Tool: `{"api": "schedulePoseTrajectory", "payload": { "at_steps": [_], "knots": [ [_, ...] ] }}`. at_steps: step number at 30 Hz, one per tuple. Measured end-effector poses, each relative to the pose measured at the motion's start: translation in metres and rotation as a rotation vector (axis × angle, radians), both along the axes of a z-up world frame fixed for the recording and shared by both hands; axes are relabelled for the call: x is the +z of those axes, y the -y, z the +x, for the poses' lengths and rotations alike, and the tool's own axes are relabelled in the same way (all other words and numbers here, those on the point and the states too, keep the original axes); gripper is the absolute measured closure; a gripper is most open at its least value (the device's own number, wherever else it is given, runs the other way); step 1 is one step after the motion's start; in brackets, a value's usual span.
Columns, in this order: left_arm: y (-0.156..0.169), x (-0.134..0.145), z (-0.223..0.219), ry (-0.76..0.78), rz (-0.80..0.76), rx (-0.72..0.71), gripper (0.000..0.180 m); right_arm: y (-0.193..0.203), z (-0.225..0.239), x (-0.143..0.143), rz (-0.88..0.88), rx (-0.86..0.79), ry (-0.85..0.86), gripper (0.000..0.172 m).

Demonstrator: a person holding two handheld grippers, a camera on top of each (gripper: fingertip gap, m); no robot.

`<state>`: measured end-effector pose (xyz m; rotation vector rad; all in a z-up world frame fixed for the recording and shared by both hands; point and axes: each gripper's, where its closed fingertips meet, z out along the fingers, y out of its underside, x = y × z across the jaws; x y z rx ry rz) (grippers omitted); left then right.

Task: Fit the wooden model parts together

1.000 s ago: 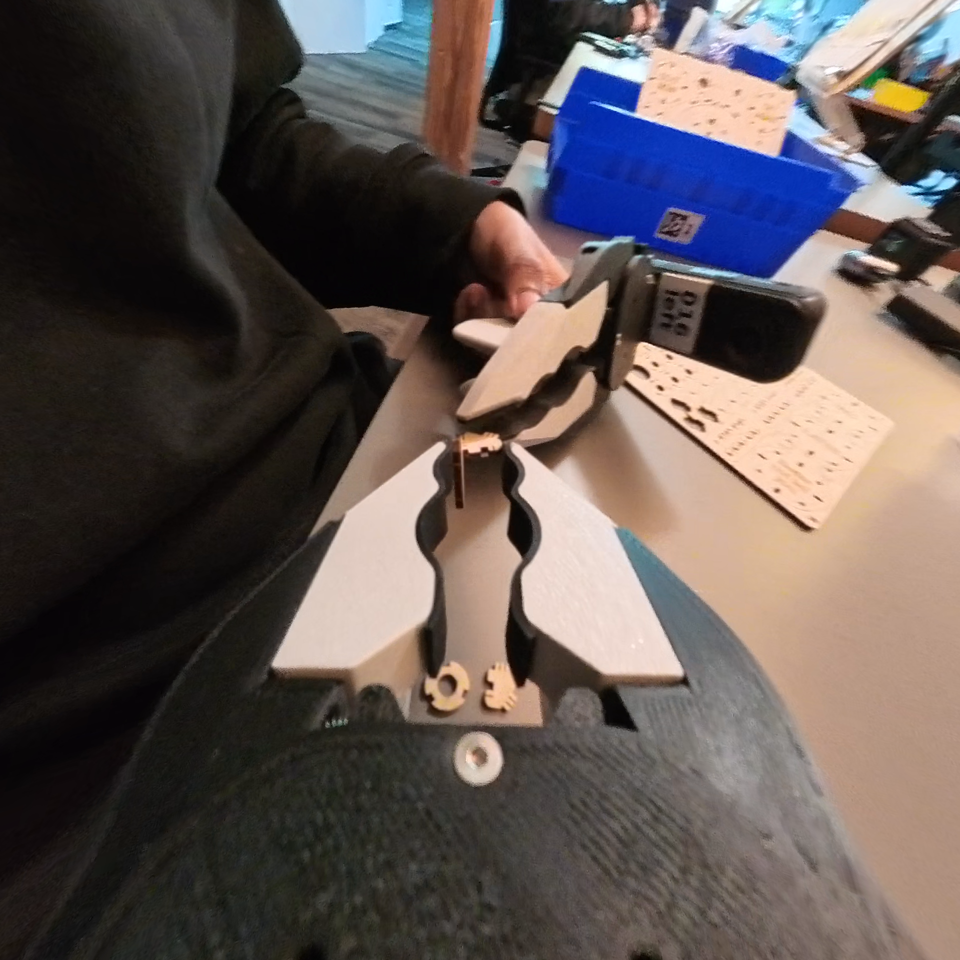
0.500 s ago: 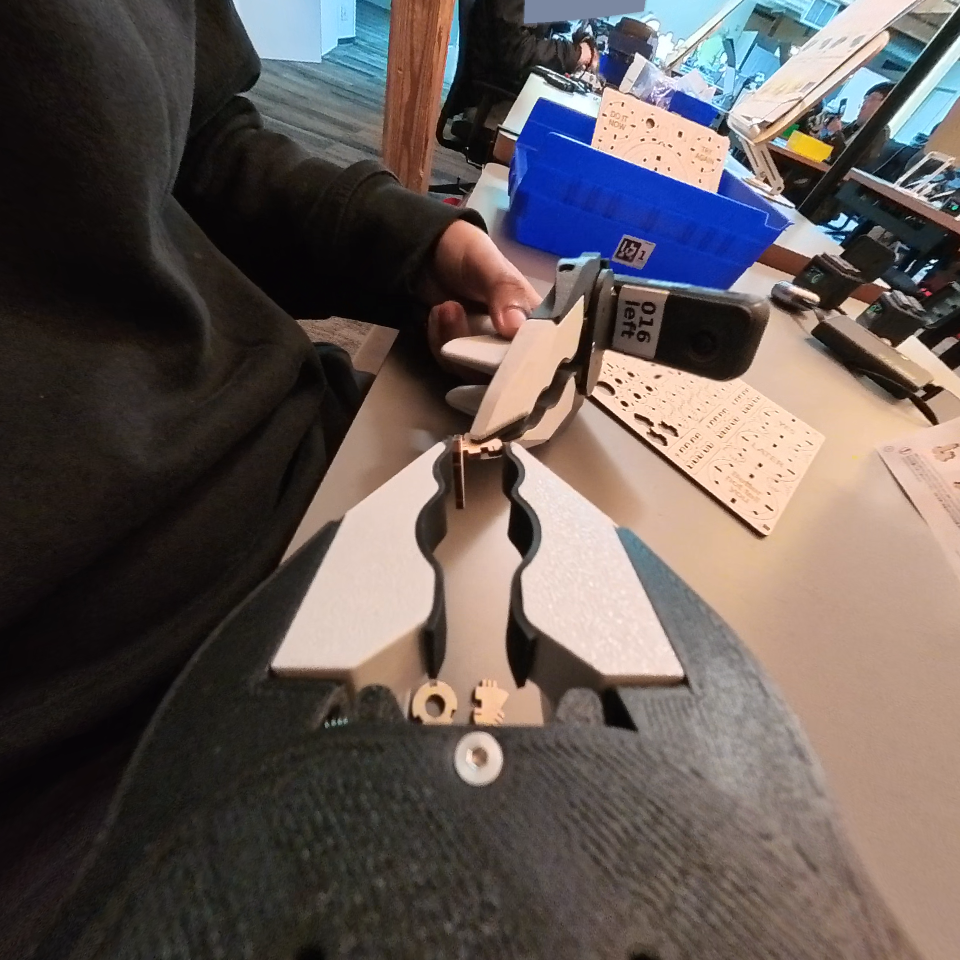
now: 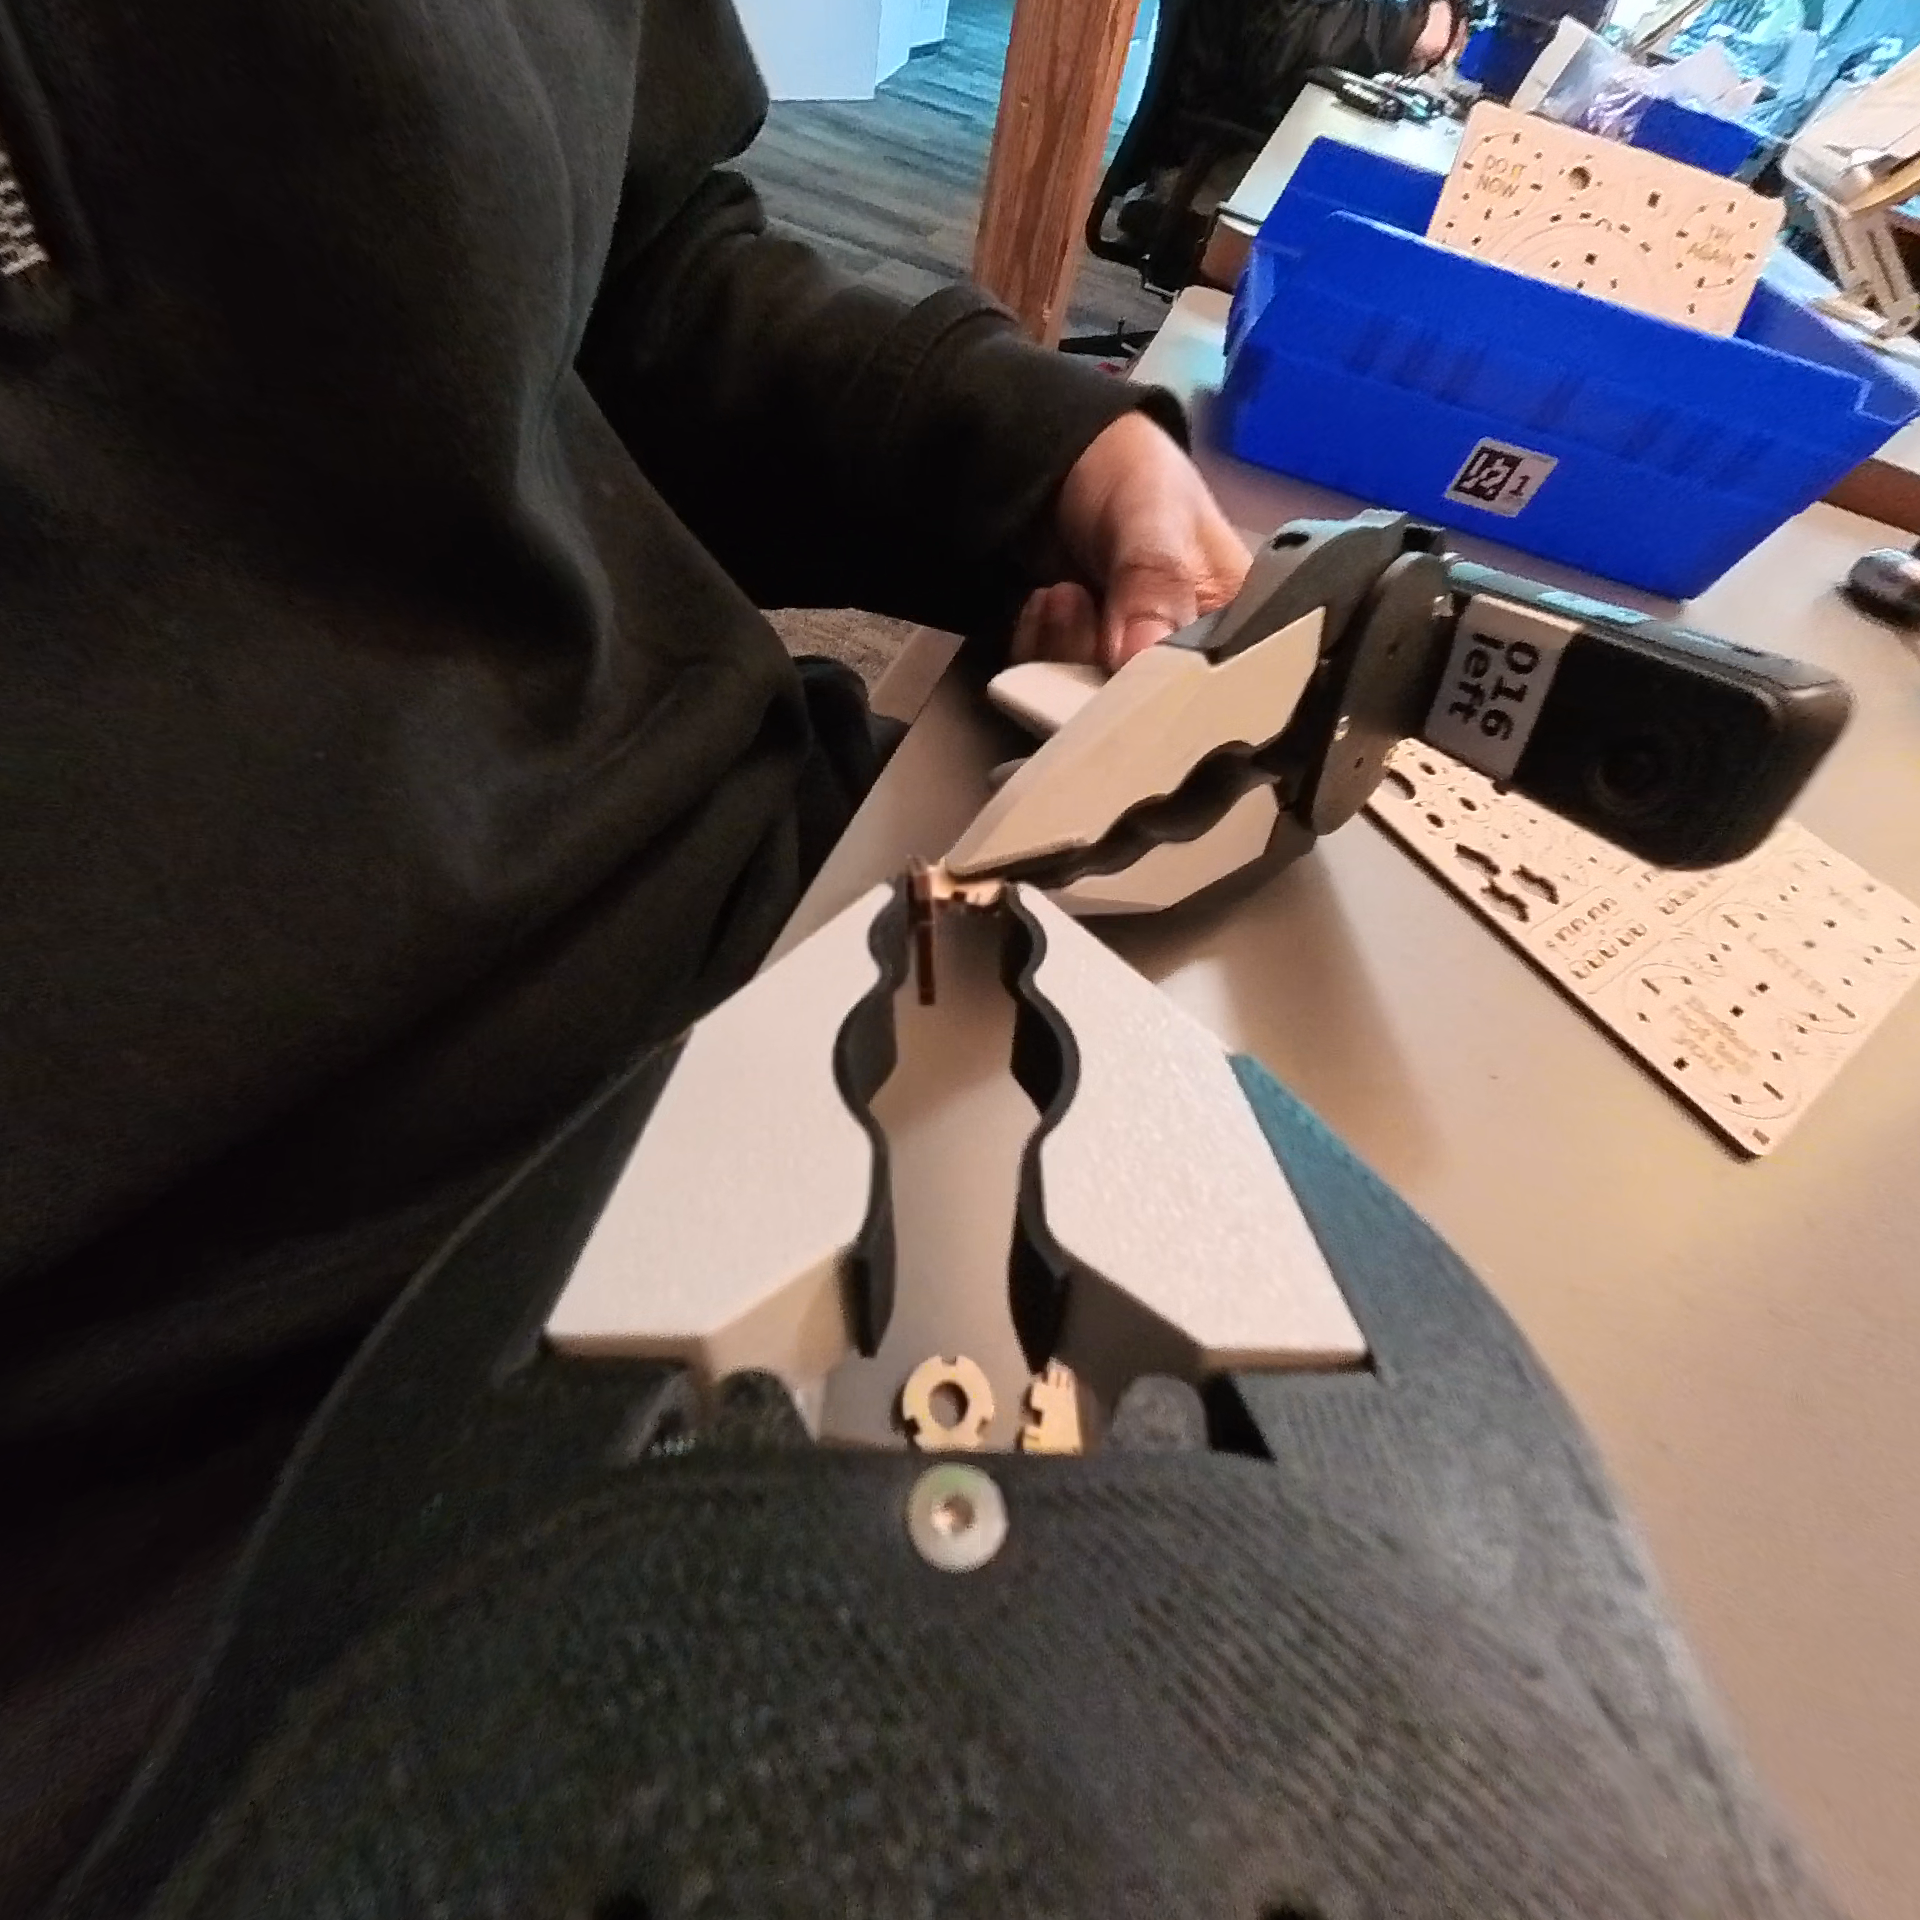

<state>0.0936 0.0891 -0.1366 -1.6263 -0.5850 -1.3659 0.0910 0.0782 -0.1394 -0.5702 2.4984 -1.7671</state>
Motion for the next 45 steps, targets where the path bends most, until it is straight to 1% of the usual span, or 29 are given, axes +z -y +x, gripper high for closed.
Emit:
{"api": "schedulePoseTrajectory", "payload": {
  "at_steps": [4,8,12,15,16,18,23,28,31,34,39,41,45],
  "knots": [
    [-0.001,-0.003,0.003,-0.019,-0.015,-0.013,0.180,-0.001,0.003,-0.002,0.023,0.024,0.020,0.157],
    [-0.001,0.001,-0.001,-0.006,0.005,0.012,0.179,-0.001,0.000,0.001,0.002,0.002,0.024,0.157],
    [-0.003,0.004,-0.017,0.034,0.026,0.148,0.180,0.000,-0.015,0.004,-0.045,-0.100,-0.048,0.156],
    [-0.006,0.006,-0.019,0.039,0.038,0.215,0.179,0.001,-0.020,0.004,-0.050,-0.142,-0.089,0.146],
    [-0.007,0.007,-0.019,0.039,0.040,0.232,0.179,0.001,-0.018,0.003,-0.041,-0.133,-0.088,0.150],
    [-0.005,0.008,-0.022,0.040,0.052,0.267,0.179,0.002,-0.019,0.004,-0.041,-0.137,-0.081,0.154],
    [-0.006,0.006,-0.024,0.003,0.038,0.323,0.179,0.001,-0.021,0.002,-0.022,-0.147,-0.047,0.154],
    [-0.009,0.008,-0.026,0.017,0.055,0.389,0.179,-0.001,-0.023,0.004,0.002,-0.152,0.050,0.155],
    [-0.008,0.009,-0.029,0.025,0.058,0.430,0.179,-0.001,-0.025,0.004,0.021,-0.182,0.040,0.155],
    [-0.008,0.008,-0.027,0.021,0.050,0.434,0.178,-0.001,-0.024,0.002,0.040,-0.186,0.046,0.155],
    [-0.007,0.012,-0.034,0.039,0.079,0.510,0.178,0.000,-0.031,0.006,0.028,-0.248,0.013,0.155],
    [-0.007,0.012,-0.035,0.023,0.078,0.538,0.178,0.001,-0.033,0.006,0.011,-0.270,-0.006,0.155],
    [-0.006,0.013,-0.037,0.006,0.084,0.544,0.179,0.002,-0.035,0.009,-0.046,-0.300,-0.115,0.155]
  ]
}}
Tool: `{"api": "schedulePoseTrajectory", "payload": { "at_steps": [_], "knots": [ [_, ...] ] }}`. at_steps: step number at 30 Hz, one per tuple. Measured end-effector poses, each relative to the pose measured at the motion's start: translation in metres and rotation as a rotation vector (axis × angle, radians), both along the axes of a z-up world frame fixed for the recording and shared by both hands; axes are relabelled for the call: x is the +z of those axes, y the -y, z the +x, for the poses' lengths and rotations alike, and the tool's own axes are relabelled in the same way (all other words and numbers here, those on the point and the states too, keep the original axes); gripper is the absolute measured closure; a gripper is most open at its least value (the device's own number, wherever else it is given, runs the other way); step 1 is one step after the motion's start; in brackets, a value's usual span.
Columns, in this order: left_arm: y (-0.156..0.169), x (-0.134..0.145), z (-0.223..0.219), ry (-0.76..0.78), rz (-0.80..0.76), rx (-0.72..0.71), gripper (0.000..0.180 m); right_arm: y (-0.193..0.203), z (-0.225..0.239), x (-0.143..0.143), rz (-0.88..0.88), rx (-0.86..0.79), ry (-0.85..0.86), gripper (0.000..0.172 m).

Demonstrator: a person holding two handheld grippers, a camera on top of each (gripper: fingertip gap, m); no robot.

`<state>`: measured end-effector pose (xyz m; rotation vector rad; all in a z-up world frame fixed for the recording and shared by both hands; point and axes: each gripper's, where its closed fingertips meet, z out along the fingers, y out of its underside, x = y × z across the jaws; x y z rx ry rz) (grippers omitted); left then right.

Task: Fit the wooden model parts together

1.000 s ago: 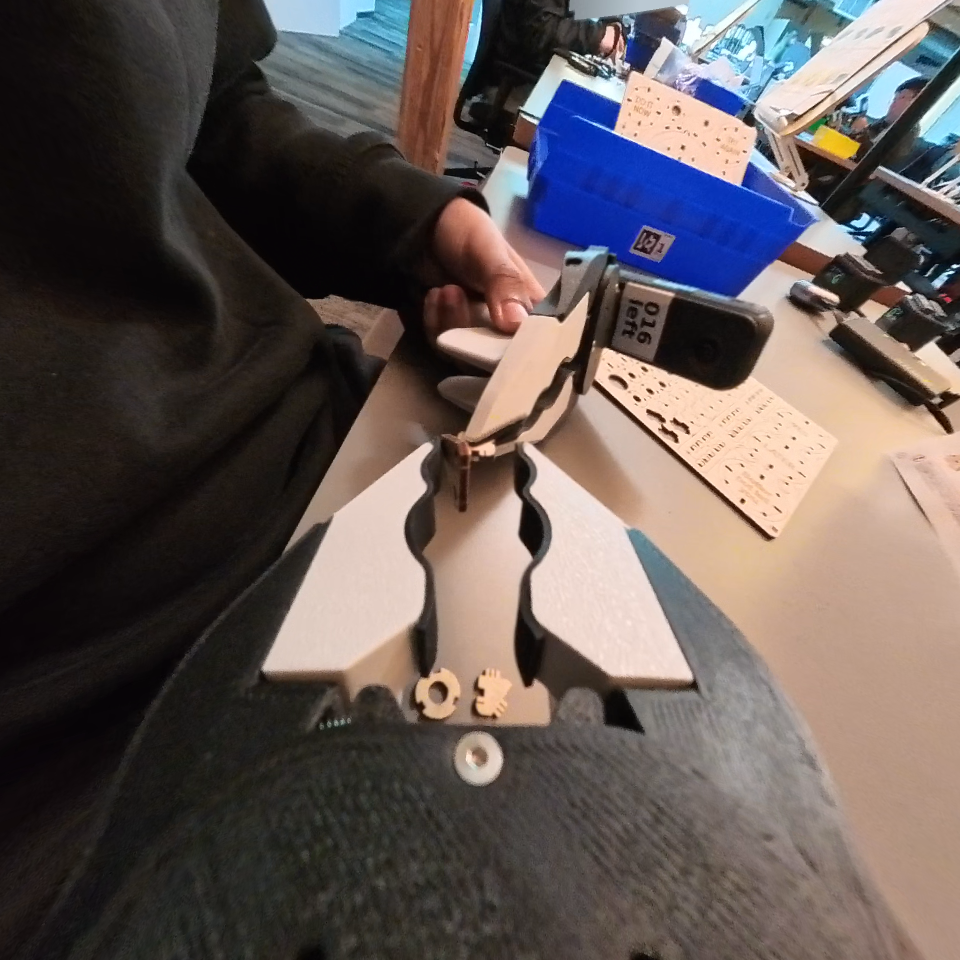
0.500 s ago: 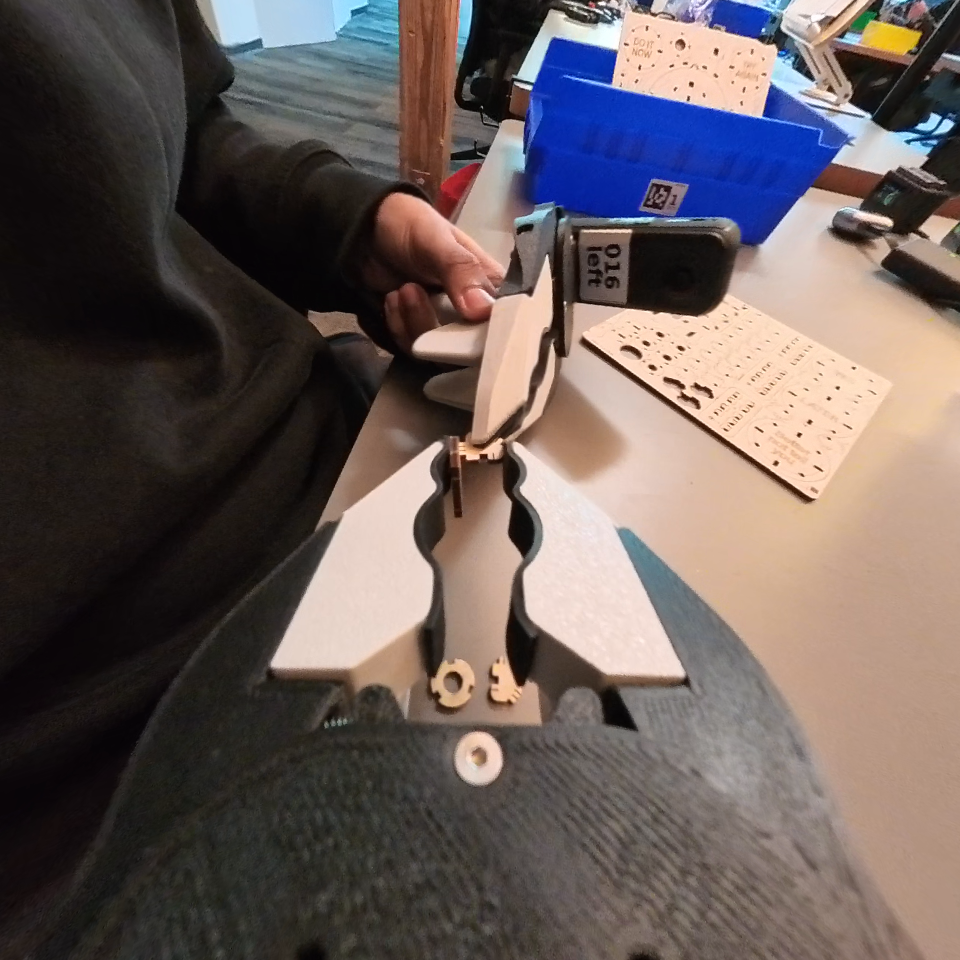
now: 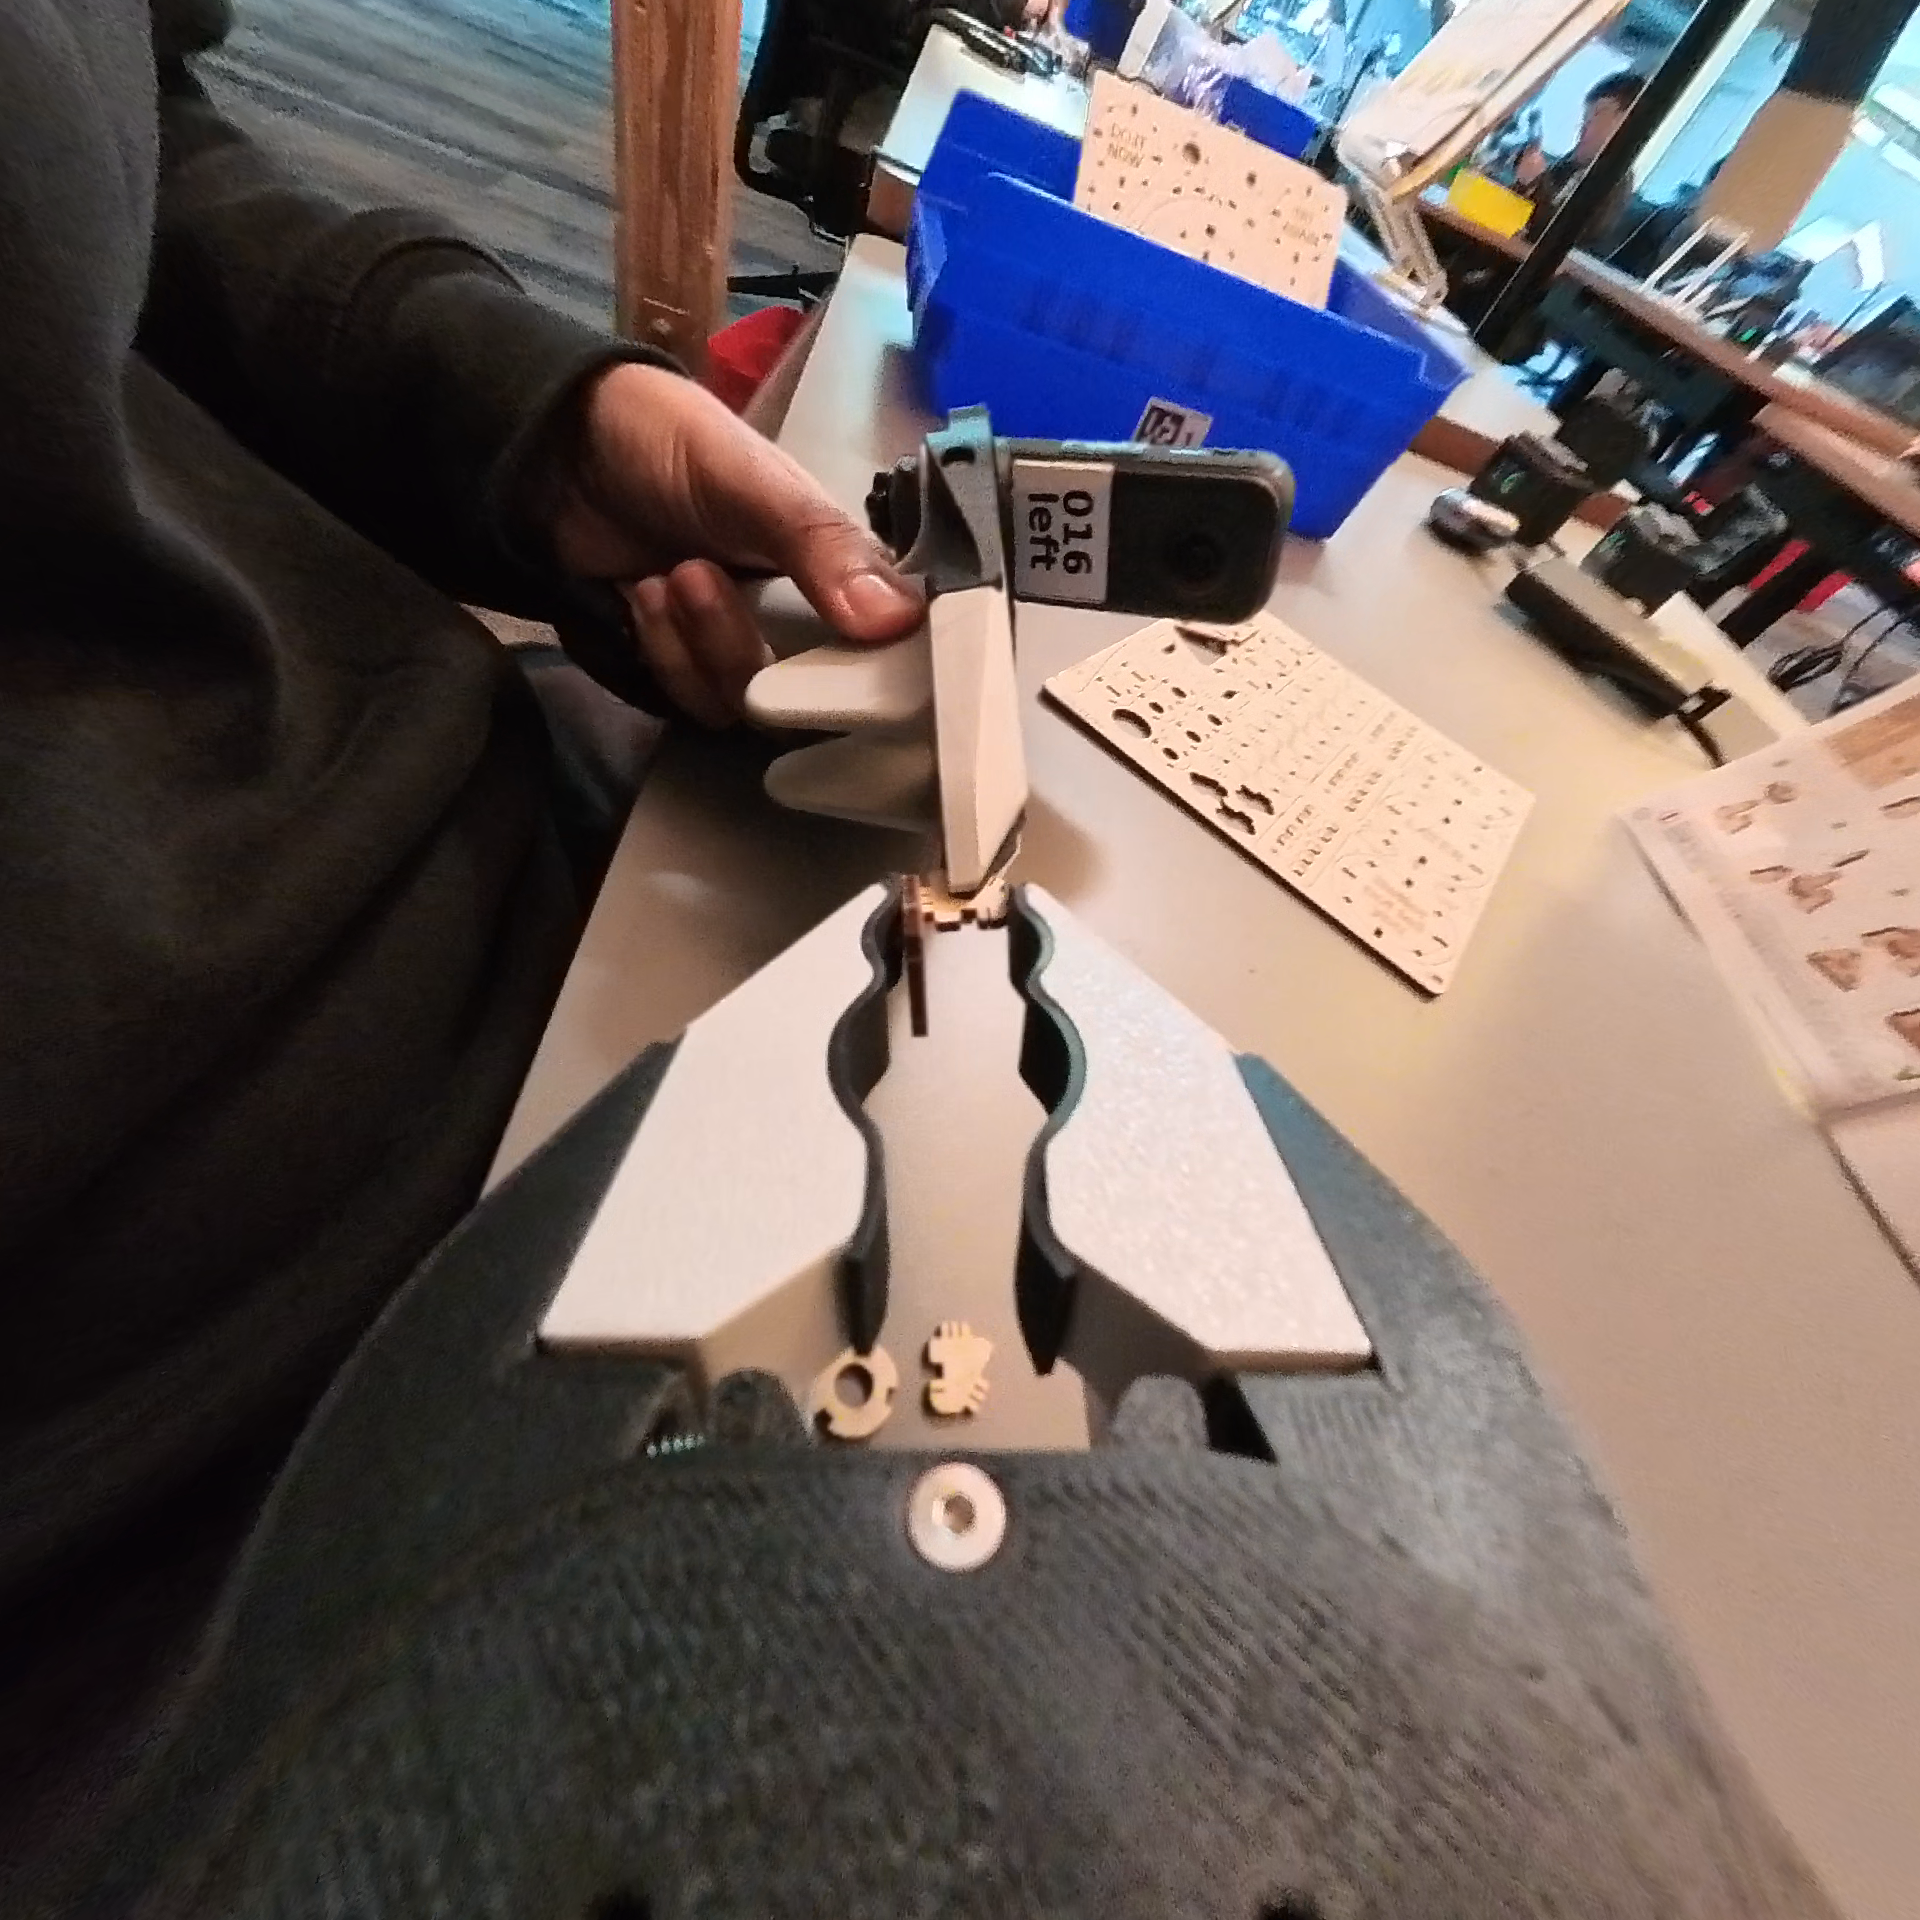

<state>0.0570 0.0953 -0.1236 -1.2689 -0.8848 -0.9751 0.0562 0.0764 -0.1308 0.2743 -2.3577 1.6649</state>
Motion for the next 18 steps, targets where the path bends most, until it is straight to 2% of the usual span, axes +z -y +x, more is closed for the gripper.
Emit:
{"api": "schedulePoseTrajectory", "payload": {
  "at_steps": [5,18],
  "knots": [
    [-0.0009,-0.0008,-0.0002,-0.015,-0.013,0.006,0.179,-0.0022,-0.0013,0.0022,-0.029,-0.010,-0.015,0.150],
    [-0.0042,-0.0009,-0.0010,-0.001,-0.008,0.048,0.179,-0.0061,-0.0007,0.0021,-0.016,0.009,0.092,0.155]
  ]
}}
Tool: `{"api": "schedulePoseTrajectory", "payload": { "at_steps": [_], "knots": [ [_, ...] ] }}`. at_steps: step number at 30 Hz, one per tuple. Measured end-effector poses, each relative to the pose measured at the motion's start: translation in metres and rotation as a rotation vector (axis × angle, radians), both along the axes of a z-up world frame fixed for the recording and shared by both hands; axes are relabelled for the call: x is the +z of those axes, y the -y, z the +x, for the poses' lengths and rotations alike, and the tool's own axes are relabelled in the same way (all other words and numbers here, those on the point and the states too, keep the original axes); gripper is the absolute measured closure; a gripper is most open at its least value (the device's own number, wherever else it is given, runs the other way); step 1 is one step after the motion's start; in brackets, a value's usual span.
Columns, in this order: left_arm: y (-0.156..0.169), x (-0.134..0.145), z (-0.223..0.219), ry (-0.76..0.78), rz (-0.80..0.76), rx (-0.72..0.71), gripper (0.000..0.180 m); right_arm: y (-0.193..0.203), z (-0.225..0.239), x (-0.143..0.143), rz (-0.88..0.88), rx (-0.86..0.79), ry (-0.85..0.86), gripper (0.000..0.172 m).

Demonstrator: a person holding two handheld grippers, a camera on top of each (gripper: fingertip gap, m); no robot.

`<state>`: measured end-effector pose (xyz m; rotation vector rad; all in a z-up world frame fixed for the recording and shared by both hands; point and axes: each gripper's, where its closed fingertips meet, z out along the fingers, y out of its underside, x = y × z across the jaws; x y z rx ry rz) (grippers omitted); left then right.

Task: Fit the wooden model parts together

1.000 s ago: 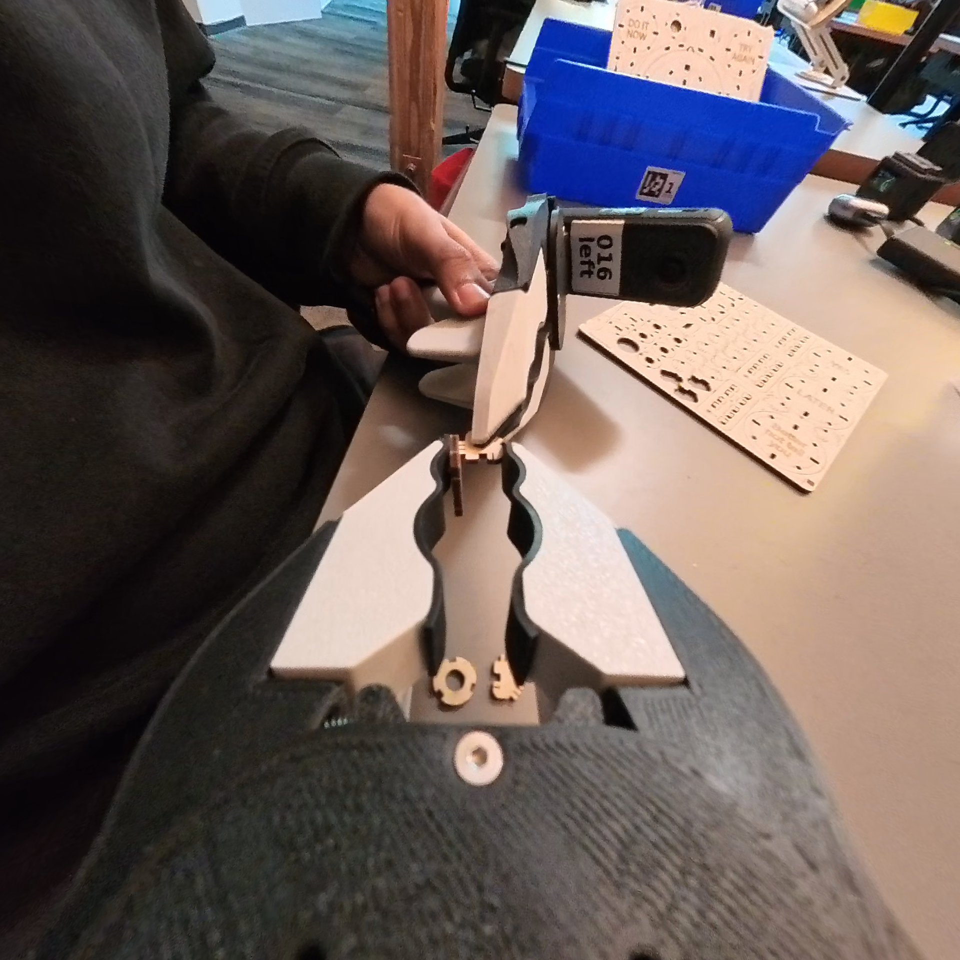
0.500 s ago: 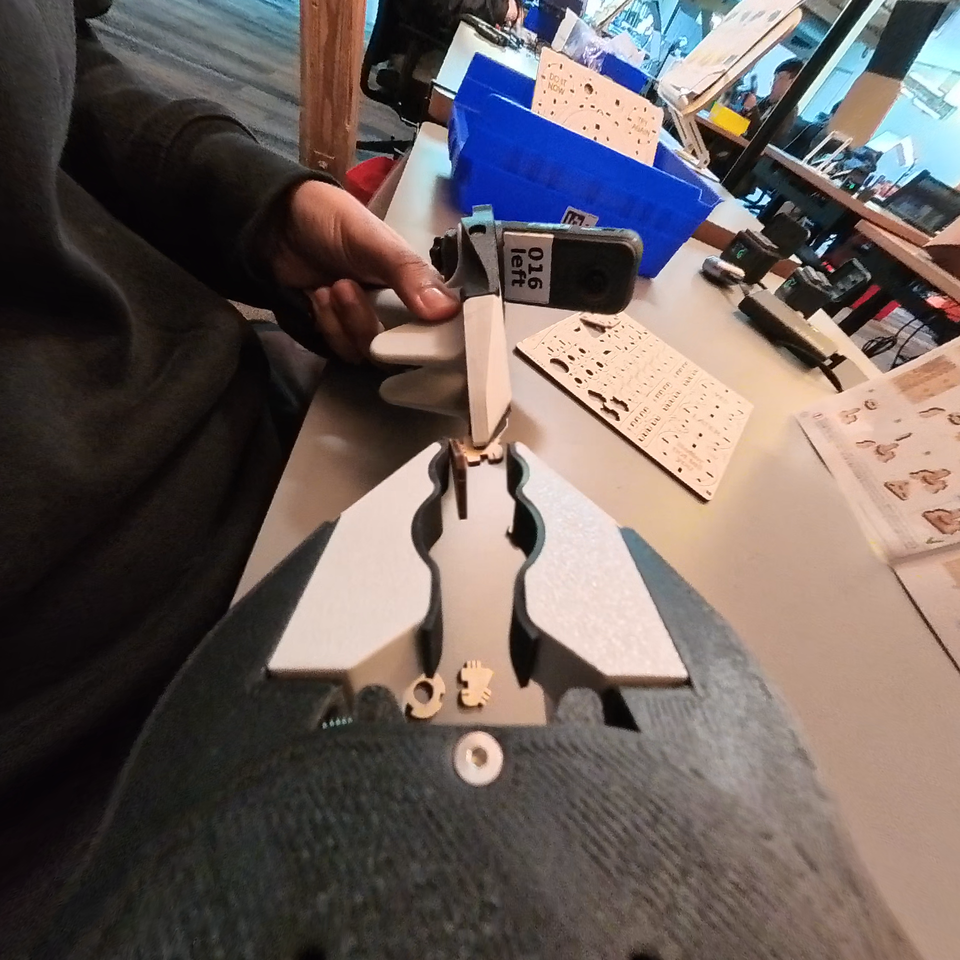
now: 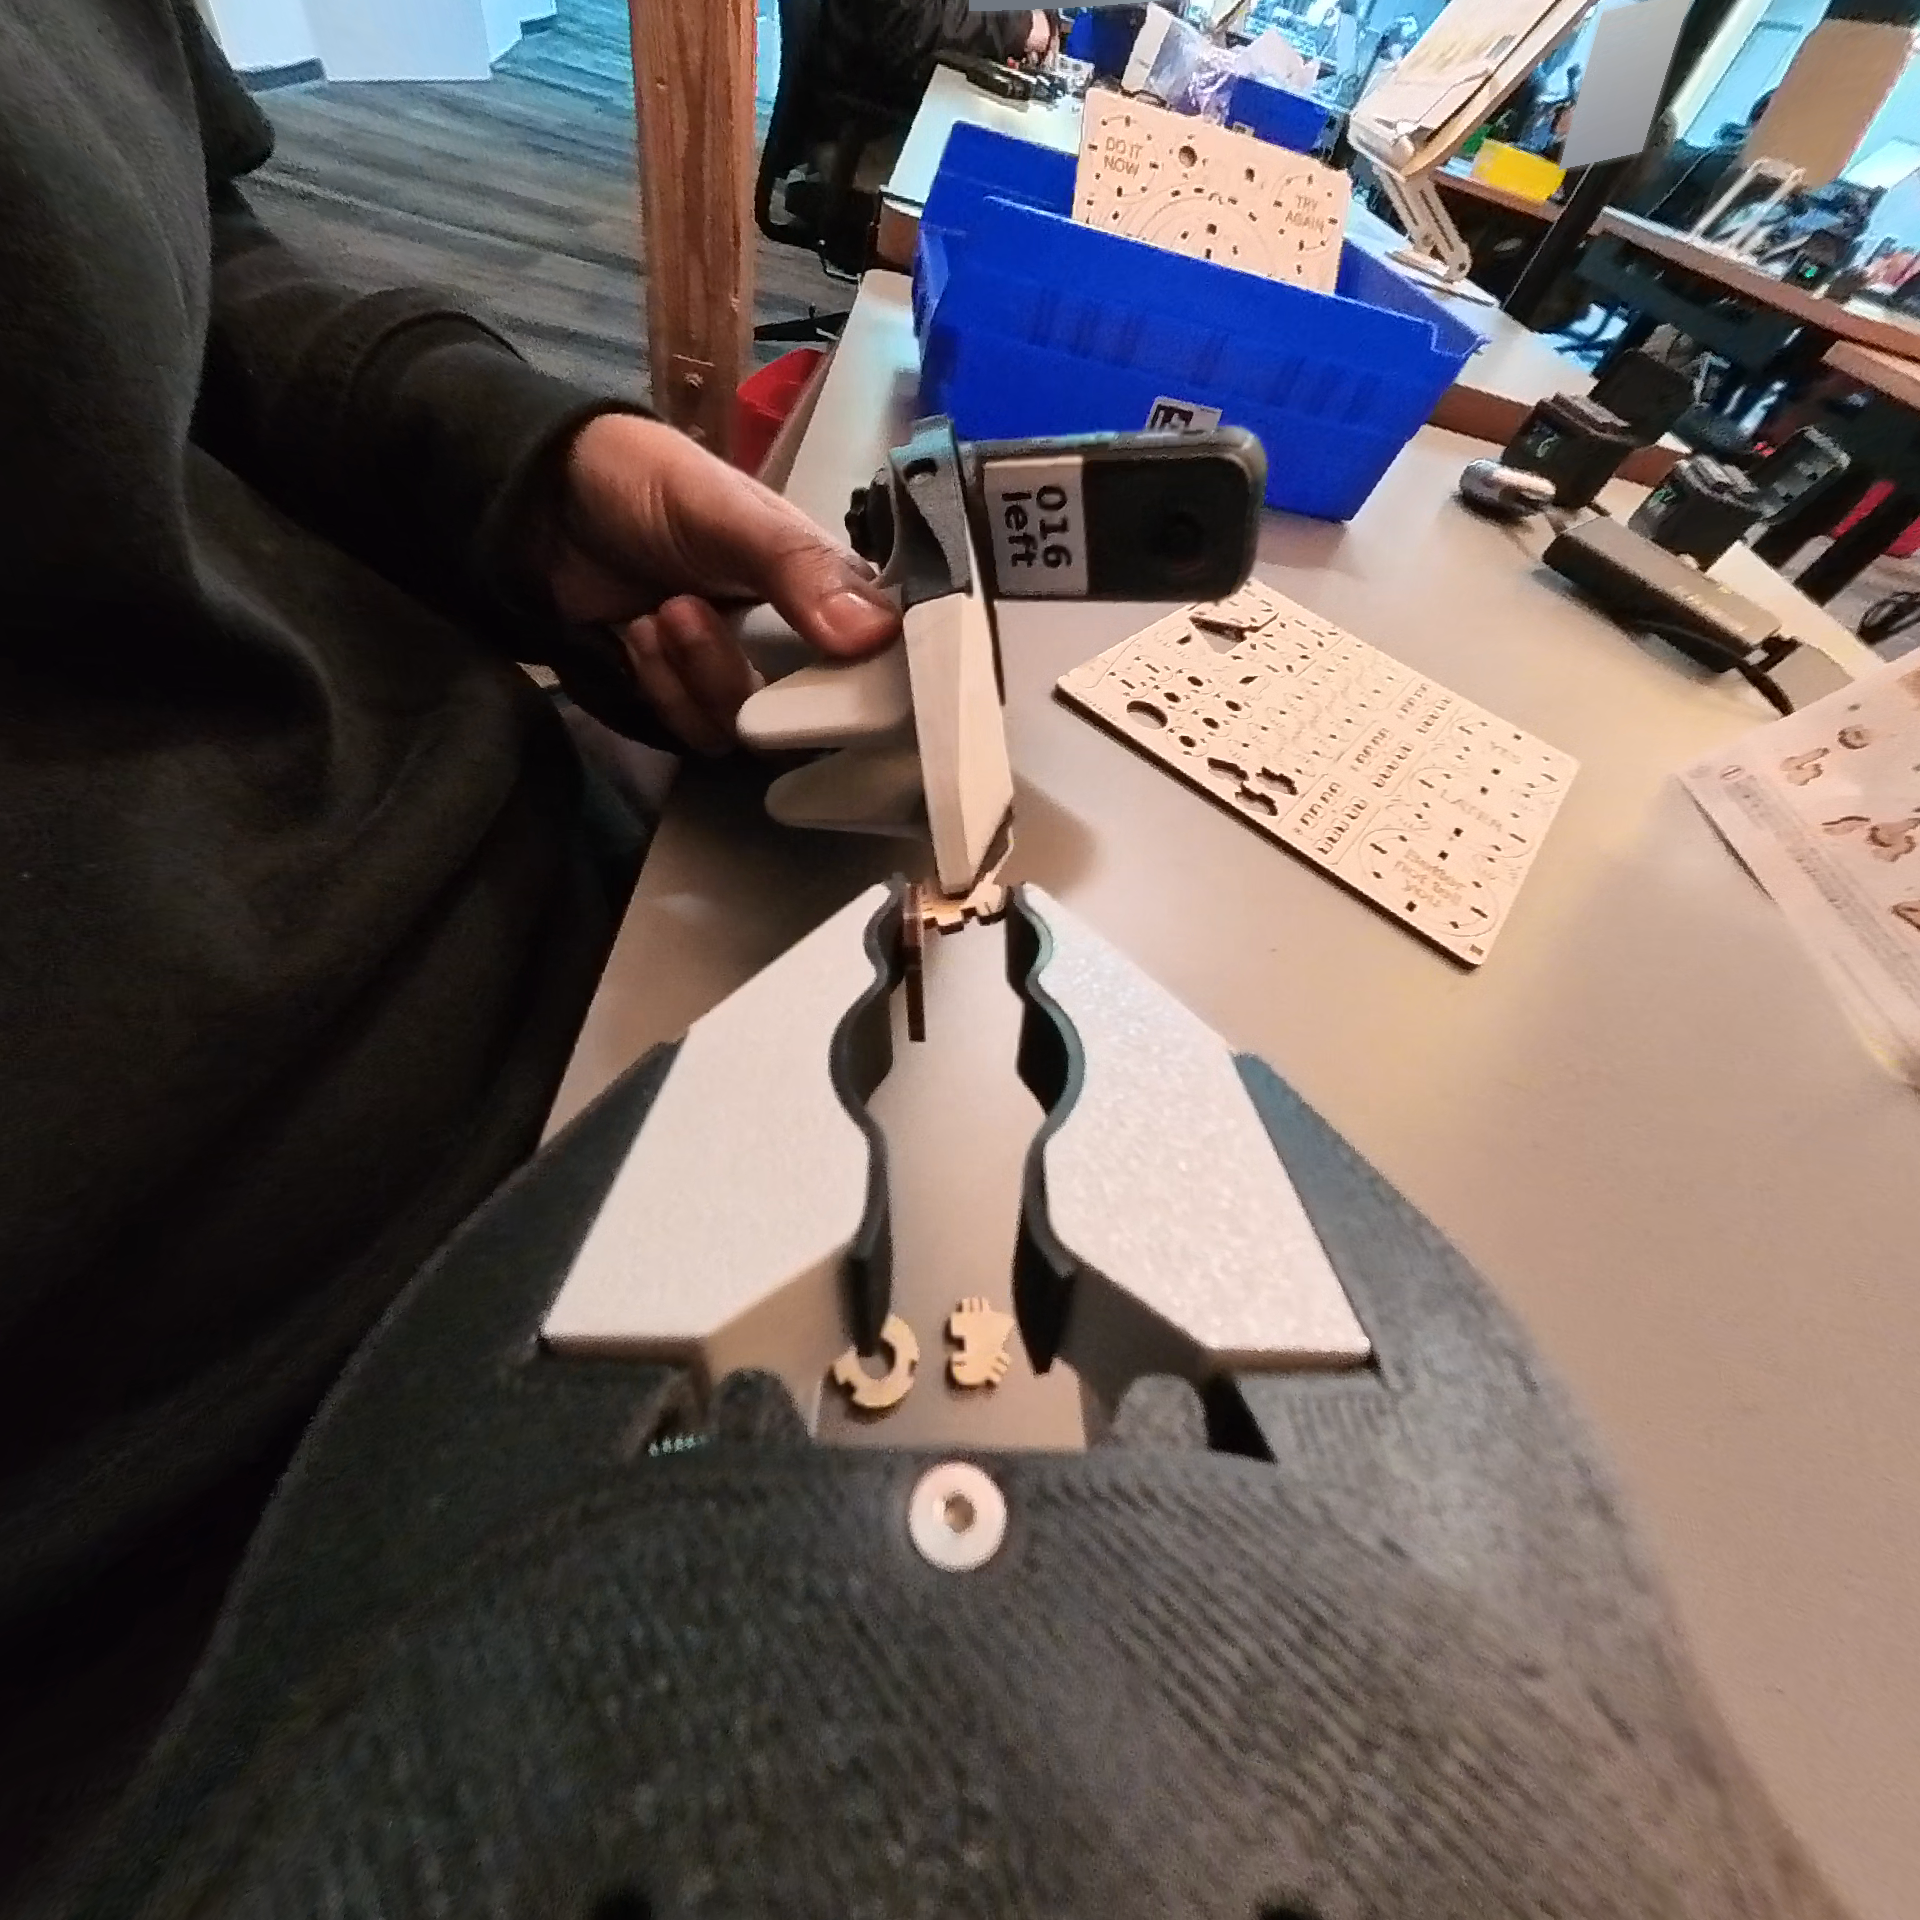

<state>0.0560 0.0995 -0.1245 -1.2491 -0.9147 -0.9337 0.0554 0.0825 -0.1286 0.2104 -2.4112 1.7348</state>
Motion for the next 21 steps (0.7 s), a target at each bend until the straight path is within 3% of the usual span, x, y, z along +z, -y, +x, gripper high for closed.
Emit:
{"api": "schedulePoseTrajectory", "payload": {
  "at_steps": [13,17,21],
  "knots": [
    [0.004,-0.012,0.013,-0.041,-0.107,-0.171,0.179,0.003,0.011,-0.012,0.047,0.064,-0.068,0.155],
    [0.004,-0.005,0.004,-0.112,-0.079,-0.096,0.178,0.003,0.004,-0.005,0.011,0.030,-0.044,0.155],
    [0.006,0.002,0.007,-0.101,-0.018,-0.107,0.163,0.004,0.001,-0.003,-0.010,0.015,-0.029,0.155]
  ]
}}
